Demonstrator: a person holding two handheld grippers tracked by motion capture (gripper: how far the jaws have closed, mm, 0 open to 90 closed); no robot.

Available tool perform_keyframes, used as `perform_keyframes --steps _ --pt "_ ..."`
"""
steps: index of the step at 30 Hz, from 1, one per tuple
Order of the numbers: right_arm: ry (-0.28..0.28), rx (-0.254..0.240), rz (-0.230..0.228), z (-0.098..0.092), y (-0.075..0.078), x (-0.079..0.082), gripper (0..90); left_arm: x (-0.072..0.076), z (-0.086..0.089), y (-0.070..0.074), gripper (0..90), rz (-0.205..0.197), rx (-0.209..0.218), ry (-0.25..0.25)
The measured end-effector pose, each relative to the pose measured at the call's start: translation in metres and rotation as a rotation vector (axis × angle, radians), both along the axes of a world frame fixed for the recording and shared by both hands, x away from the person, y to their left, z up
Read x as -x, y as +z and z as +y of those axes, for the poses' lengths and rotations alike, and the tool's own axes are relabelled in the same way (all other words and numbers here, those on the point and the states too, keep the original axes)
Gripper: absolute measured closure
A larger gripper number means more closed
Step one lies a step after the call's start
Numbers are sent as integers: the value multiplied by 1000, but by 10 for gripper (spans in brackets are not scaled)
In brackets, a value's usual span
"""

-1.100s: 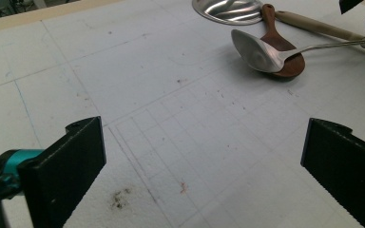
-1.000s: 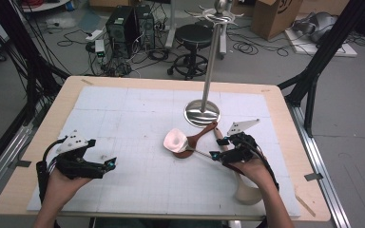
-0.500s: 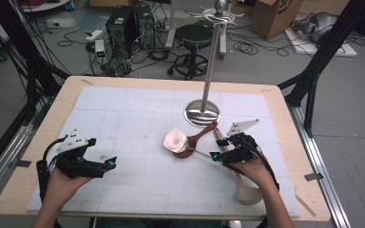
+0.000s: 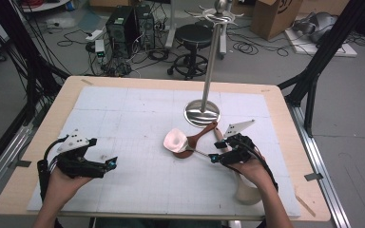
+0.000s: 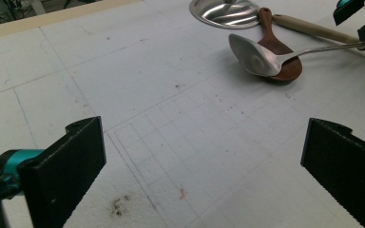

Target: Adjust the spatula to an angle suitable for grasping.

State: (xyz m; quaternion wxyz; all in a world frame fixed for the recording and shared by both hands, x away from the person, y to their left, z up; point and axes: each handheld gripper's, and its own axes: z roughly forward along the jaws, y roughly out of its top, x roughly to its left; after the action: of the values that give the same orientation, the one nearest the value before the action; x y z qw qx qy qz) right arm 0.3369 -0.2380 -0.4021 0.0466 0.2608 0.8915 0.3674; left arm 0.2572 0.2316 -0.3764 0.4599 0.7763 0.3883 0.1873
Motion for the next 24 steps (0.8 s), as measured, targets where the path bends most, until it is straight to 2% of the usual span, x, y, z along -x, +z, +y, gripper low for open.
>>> perform_keyframes --steps 13,17,20,24 --pt "36 57 27 8 -8 -5 544 1 -3 0 17 -1 -5 -5" --pt "61 71 49 12 -13 -7 608 1 -4 -1 17 3 -7 -7" --pt "59 76 63 14 -15 -9 628 1 -3 -1 17 3 -9 -5" --pt "76 114 80 19 -21 -12 690 1 -3 -1 17 4 -6 -4"
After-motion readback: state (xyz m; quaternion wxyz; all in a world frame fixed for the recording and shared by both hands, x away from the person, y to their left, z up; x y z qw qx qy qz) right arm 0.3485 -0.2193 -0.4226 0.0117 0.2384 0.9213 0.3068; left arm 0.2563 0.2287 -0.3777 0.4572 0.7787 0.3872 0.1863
